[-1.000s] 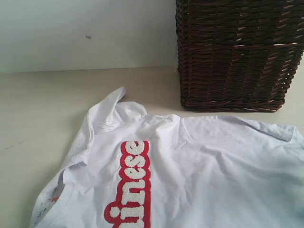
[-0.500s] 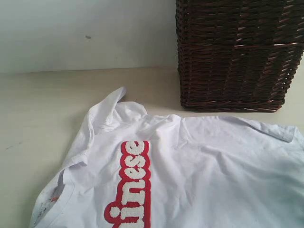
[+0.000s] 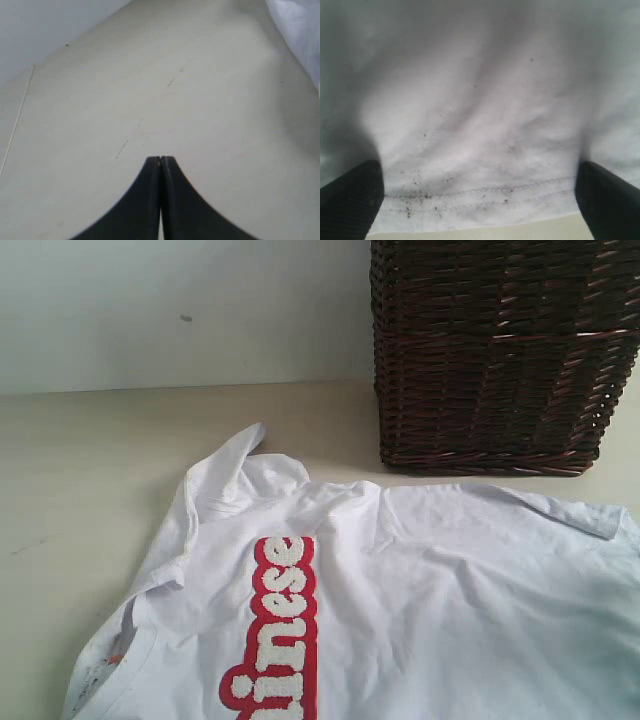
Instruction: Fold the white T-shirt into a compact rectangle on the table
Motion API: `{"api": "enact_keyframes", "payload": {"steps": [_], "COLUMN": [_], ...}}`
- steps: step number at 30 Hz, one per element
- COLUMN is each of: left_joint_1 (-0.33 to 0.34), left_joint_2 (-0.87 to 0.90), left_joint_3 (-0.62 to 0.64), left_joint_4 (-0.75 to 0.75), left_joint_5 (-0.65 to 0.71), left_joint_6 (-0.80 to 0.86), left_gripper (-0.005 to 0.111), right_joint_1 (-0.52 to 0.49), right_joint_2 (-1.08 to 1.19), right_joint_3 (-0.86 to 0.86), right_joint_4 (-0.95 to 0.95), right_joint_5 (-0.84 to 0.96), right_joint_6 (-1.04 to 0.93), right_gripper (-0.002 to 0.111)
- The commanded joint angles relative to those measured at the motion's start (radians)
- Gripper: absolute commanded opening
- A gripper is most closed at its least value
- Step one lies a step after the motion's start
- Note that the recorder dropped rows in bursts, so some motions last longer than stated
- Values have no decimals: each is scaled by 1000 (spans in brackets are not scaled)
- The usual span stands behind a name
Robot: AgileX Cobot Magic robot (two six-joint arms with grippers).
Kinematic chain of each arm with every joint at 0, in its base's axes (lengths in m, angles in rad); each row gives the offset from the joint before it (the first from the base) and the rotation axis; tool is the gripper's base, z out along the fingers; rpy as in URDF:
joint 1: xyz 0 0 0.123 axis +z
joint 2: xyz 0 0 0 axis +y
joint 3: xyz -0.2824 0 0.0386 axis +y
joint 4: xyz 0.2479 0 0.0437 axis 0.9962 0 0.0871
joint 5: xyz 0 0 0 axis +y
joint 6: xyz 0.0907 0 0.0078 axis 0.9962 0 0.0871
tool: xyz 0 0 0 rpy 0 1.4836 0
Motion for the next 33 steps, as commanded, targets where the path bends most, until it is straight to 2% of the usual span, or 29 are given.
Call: {"api": "enact_keyframes", "payload": {"steps": [1,5,10,13,16,33], "left_joint_1": [1,1,1,1,1,1], "left_joint_2": [-5,-5,-5,-5,-5,-5], "left_joint_3": [5,5,5,5,5,5], "left_joint_4": [-8,-66,-66,-103,-103,-107], "left_joint_5": [-11,-11,-8,-8,-8,1], "left_joint_6": [-2,-2,-2,131,156,154], "left_gripper": [0,0,0,0,0,0], "right_joint_1": [-4,-4,-4,-4,-4,-4], "right_joint_2": [11,11,11,11,11,11], "right_joint_3": [5,5,5,5,5,5], "right_joint_4": [-8,-8,-8,-6,-6,-6], "right_joint_5": [21,21,21,21,19,19], "right_joint_6": [0,0,0,0,0,0], "right_gripper": [103,103,103,103,103,103]}}
